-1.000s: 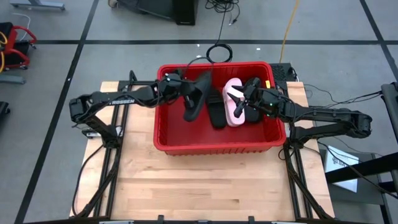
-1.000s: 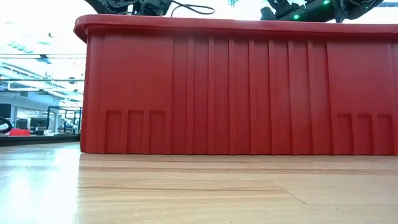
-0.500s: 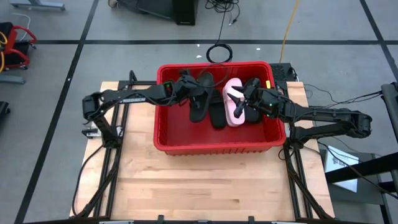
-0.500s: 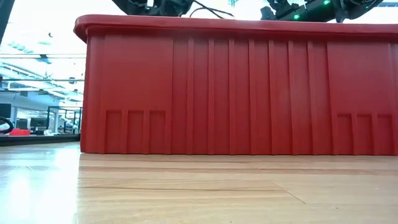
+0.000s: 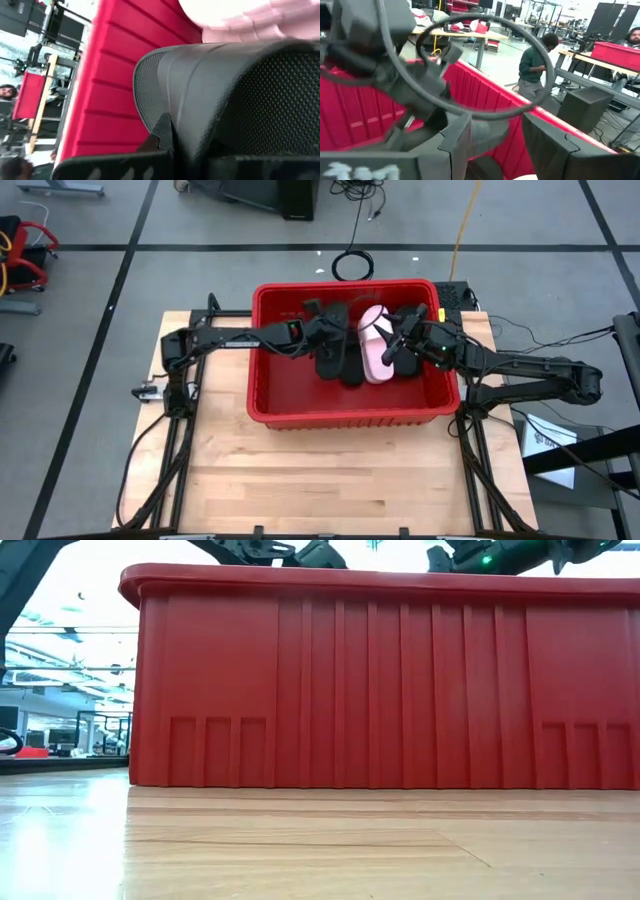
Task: Pick and place slides into bin
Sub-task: Put the black slide into the bin
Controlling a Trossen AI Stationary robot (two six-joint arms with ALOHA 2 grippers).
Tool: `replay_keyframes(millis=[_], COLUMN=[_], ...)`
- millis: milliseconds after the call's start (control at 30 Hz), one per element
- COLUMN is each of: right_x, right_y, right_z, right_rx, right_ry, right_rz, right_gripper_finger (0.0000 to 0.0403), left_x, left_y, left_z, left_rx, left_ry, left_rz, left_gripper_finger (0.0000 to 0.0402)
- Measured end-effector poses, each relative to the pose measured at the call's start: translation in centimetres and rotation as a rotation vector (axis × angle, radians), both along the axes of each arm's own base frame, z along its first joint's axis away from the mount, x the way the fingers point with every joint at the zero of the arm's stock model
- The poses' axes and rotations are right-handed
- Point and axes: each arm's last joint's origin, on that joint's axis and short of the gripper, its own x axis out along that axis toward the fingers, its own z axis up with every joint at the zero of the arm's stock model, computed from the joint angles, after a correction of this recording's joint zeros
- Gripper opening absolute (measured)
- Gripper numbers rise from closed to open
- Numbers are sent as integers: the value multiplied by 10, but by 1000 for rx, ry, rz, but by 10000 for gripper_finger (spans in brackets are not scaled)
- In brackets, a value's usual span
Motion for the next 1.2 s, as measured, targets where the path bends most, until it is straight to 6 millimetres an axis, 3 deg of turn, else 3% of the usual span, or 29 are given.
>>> replay_keyframes(millis=[300, 633, 967, 1200], right_x=[-1, 0, 2, 2], right_y=[0, 4, 8, 8], right_z=[-2, -2, 0, -1], right_rx=[17, 18, 15, 19], right_ry=[12, 12, -1, -2], right_rz=[0, 20, 39, 40], right_gripper_finger=[164, 164, 164, 164], left_x=[21, 20, 31, 39], left_y=[-6, -4, 6, 9], left_z=[2, 4, -26, -22], left_rx=[16, 11, 5, -1], left_ry=[0, -5, 81, 60], left_rz=[0, 11, 8, 31], left_gripper_finger=[0, 0, 0, 0])
